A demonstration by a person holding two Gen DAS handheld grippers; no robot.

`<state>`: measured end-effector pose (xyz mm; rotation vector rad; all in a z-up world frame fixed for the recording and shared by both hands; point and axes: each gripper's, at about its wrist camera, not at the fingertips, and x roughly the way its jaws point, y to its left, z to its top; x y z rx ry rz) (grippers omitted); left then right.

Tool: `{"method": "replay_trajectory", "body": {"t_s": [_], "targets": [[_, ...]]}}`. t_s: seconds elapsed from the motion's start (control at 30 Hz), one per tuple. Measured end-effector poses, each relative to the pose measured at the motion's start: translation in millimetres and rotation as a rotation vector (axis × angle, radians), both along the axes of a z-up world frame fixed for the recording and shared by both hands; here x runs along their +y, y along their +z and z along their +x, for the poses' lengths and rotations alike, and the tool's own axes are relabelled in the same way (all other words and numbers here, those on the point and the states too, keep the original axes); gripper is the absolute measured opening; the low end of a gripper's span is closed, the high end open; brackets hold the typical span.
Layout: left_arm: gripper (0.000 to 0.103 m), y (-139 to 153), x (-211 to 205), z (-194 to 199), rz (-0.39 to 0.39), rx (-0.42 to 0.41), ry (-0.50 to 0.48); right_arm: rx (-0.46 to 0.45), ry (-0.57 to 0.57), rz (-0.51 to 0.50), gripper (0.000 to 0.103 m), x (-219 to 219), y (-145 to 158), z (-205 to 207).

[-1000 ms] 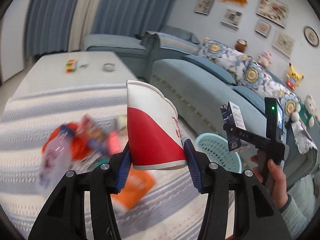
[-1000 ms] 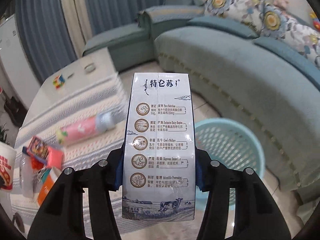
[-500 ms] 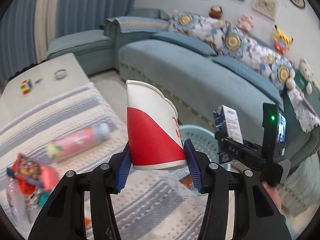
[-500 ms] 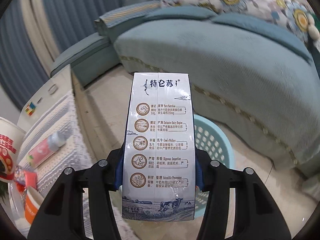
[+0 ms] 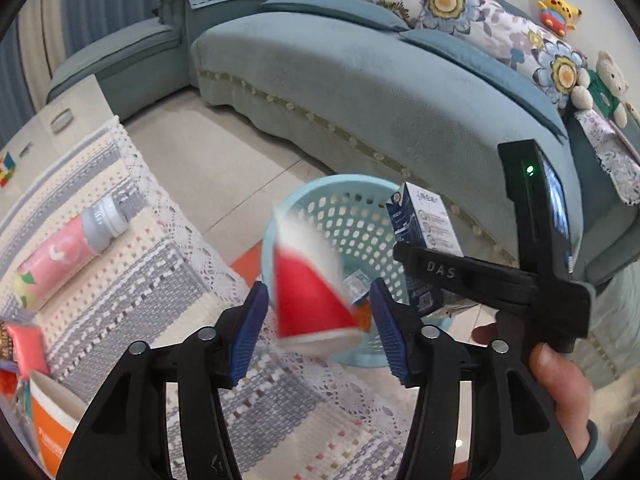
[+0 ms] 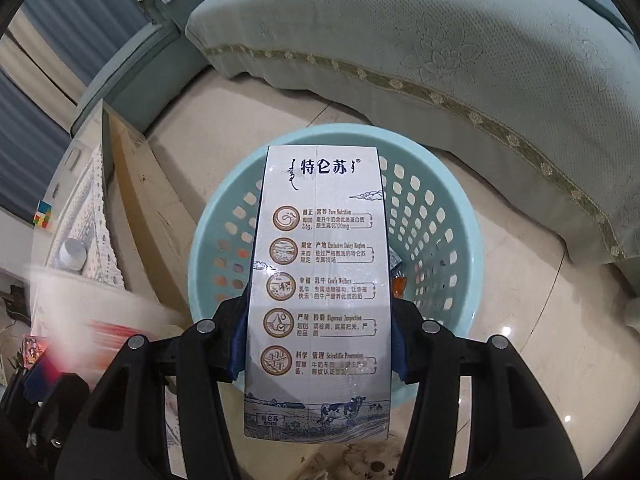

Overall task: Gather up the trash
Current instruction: 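Carry both items over the wastebasket and open both tools to drop them, then grasp the plastic milk bottle with left tool while right tool grasps orange soymilk cup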

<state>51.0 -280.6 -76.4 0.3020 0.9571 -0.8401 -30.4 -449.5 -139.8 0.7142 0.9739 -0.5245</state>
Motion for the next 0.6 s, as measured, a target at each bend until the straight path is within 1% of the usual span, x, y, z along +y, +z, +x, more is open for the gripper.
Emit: {"method": "replay_trajectory", "body": {"t_s": [0.03, 0.07, 0.1, 0.13, 0.23, 0.33, 0.43, 0.6], "targets": [[0.057, -1.5, 1.9, 0.5, 0.003, 0.000, 0.002, -0.008, 0.001, 0.008, 0.055, -0.7, 0.2, -0.6], [0.058, -2.7, 2.9, 1.1, 0.005, 0.002, 0.004, -0.018, 0.000, 0.011, 0.061, -1.8, 1.1, -1.7], [0.059, -3.7, 5.1, 1.8, 0.006, 0.006, 0.006, -0.023, -0.001, 0.002, 0.064, -1.7, 3.1, -2.3], [0.061, -3.8, 7.6, 2.2, 0.002, 0.008, 0.008, -0.024, -0.002, -0.015, 0.065, -1.1, 5.4, -2.5], [0.066, -0.2, 15.4, 2.4, -0.012, 0.008, 0.021, -0.024, 0.010, -0.055, 0.065, 2.3, 9.9, -1.6], [0.067, 3.9, 26.6, 2.4, -0.033, 0.018, 0.034, -0.021, 0.030, -0.078, 0.065, 8.9, 12.5, 0.5], [0.067, 8.0, 38.2, 1.2, -0.046, 0.011, 0.051, -0.021, 0.048, -0.101, 0.065, 16.5, 15.9, 3.3], [0.067, 22.1, 68.6, -1.6, -0.097, -0.003, 0.084, -0.059, 0.082, -0.193, 0.065, 36.3, 31.9, 6.2]]}}
